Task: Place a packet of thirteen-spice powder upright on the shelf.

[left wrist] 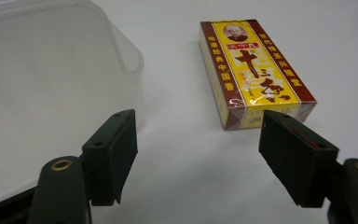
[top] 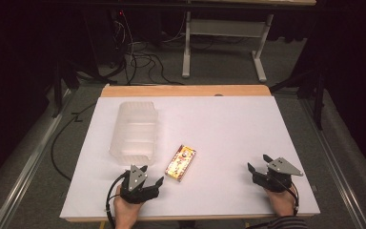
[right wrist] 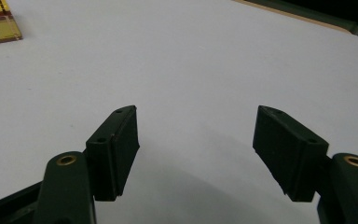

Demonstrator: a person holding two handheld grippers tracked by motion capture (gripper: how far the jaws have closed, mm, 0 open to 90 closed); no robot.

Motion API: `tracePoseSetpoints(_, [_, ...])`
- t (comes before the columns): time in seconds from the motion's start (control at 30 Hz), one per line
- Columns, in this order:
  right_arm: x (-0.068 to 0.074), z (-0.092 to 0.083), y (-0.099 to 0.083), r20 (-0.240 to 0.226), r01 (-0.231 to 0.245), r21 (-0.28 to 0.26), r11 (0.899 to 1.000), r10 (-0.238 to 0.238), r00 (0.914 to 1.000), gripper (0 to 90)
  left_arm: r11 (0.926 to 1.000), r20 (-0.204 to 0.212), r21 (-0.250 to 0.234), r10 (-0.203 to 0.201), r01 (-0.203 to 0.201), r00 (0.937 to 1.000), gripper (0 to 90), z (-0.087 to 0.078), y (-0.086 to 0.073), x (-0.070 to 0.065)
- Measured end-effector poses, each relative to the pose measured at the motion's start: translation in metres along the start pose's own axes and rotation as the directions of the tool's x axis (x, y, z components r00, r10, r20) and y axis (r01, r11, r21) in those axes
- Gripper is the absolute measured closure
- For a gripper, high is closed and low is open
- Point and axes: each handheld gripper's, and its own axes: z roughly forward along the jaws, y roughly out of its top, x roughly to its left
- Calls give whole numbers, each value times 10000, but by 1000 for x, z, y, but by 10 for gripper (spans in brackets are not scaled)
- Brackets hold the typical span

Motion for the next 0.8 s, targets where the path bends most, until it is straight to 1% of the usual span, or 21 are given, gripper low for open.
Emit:
tracePoseSetpoints(0.03, [0,0,0,7,-12,15,10000,12,10000,316,10000,0,0,0,0,10000,286,0,0,0])
tracePoseSetpoints(0.07, [0,0,0,11,-18,13,10000,18,10000,315,9999,-110,69,-107,107,9999,287,5,1,2])
tracePoseSetpoints(0.1, [0,0,0,17,-25,-2,10000,25,10000,316,9998,-165,113,-179,181,9997,287,6,0,2])
tracePoseSetpoints(0.17, [0,0,0,13,-15,-21,10000,15,10000,315,9999,-98,21,-111,111,9999,286,4,0,2])
tracePoseSetpoints(0.2, [0,0,0,16,-26,-10,10000,26,10000,316,9999,-64,-54,-139,139,9999,288,4,0,2])
tracePoseSetpoints(0.33, [0,0,0,24,-32,-3,10000,32,10000,315,9995,-104,45,-300,301,9995,286,4,1,3])
tracePoseSetpoints(0.43, [-1,0,0,12,2,-47,10000,-2,10000,316,9994,-88,7,-355,355,9993,286,4,1,3])
tracePoseSetpoints(0.47, [-1,0,0,10,6,-51,10000,-6,10000,315,9993,-84,107,-369,370,9993,286,5,1,3])
tracePoseSetpoints(0.63, [0,0,0,25,-23,-27,10000,23,10000,315,9996,-36,133,-266,266,9996,285,5,1,2])
tracePoseSetpoints(0.67, [0,0,0,25,-29,-21,10000,29,10000,315,9998,-30,119,-143,144,9999,285,4,0,2])
tracePoseSetpoints(0.8, [0,0,0,31,-31,-31,10000,31,10000,315,9998,12,151,-88,88,10000,285,5,1,1])
